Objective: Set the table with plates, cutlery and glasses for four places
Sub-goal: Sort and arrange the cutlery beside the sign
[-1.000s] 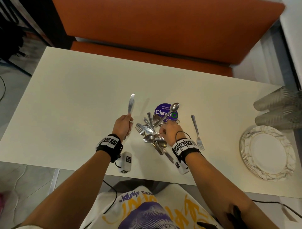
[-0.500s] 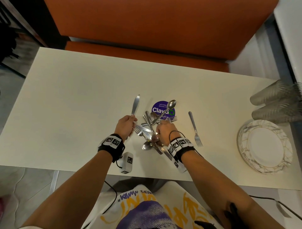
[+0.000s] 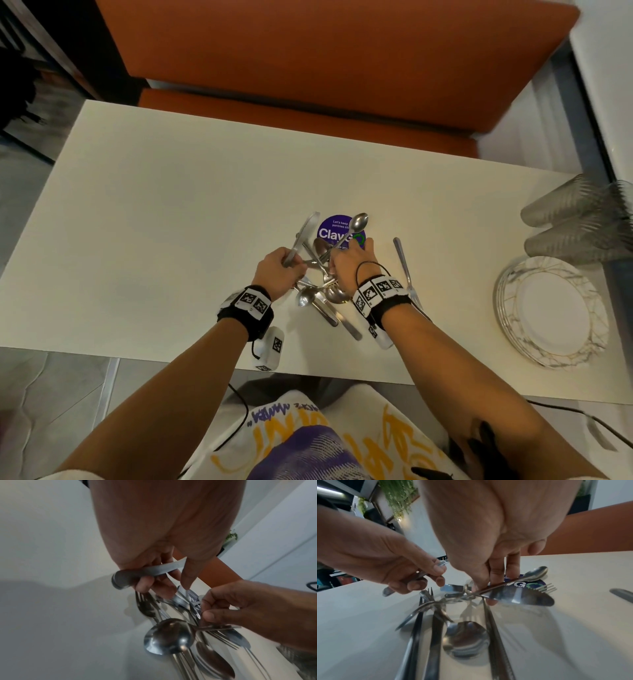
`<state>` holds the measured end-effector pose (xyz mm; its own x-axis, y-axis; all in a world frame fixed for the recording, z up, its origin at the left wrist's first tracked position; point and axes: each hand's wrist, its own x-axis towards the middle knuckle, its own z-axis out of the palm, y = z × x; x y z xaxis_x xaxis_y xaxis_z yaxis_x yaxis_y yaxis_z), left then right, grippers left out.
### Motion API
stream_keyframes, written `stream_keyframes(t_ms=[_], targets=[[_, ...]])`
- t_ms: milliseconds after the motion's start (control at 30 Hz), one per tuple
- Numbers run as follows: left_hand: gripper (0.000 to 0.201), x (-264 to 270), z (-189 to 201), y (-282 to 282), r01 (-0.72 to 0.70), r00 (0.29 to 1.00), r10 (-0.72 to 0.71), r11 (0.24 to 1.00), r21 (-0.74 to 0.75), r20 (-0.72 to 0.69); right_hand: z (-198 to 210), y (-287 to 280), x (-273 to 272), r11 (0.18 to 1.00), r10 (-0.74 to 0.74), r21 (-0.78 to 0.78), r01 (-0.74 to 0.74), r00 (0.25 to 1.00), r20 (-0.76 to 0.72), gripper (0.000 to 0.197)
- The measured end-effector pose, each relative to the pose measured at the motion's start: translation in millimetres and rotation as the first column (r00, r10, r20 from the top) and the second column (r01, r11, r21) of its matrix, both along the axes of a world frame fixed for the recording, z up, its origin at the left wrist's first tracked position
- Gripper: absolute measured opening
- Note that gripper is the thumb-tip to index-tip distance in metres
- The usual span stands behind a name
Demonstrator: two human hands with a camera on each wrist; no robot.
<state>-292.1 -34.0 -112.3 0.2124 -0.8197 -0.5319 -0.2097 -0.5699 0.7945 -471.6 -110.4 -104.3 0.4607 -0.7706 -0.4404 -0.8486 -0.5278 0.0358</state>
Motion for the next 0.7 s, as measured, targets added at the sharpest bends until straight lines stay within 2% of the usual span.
stream_keyframes(t_ms=[167, 267, 333, 467, 567, 700], targets=[[0.016, -8.3, 2.5, -13.1, 0.099, 0.984, -0.085, 0.991, -0.085, 0.157, 2.7, -3.4, -5.3, 1.0, -0.006, -0.029, 0.007, 0.998, 0.055, 0.01], [0.015, -9.7, 1.2, -21.9, 0.222, 0.937, -0.192, 0.972, -0.072, 0.291, 2.3, -3.9, -8.8, 1.0, -0.029, -0.008, 0.03, 0.997, 0.07, 0.012], [0.023, -10.0, 0.7, -25.3, 0.271, 0.905, -0.239, 0.962, -0.045, 0.351, 2.1, -4.9, -11.9, 0.999, -0.039, 0.017, 0.038, 0.996, 0.078, 0.016], [0.028, -6.0, -5.2, -26.5, 0.281, 0.907, -0.259, 0.959, -0.019, 0.333, 2.4, -6.7, -18.0, 0.997, -0.056, 0.058, 0.05, 0.993, 0.1, 0.016], [0.03, -0.8, -8.1, -26.6, 0.274, 0.91, -0.242, 0.96, -0.051, 0.337, 0.7, -9.6, -30.9, 0.995, -0.074, 0.072, 0.068, 0.994, 0.077, 0.002], [0.037, 10.4, 0.2, -28.8, 0.235, 0.898, -0.181, 0.968, -0.09, 0.401, -2.3, -11.5, -58.2, 0.989, -0.127, 0.077, 0.124, 0.991, 0.04, 0.01]])
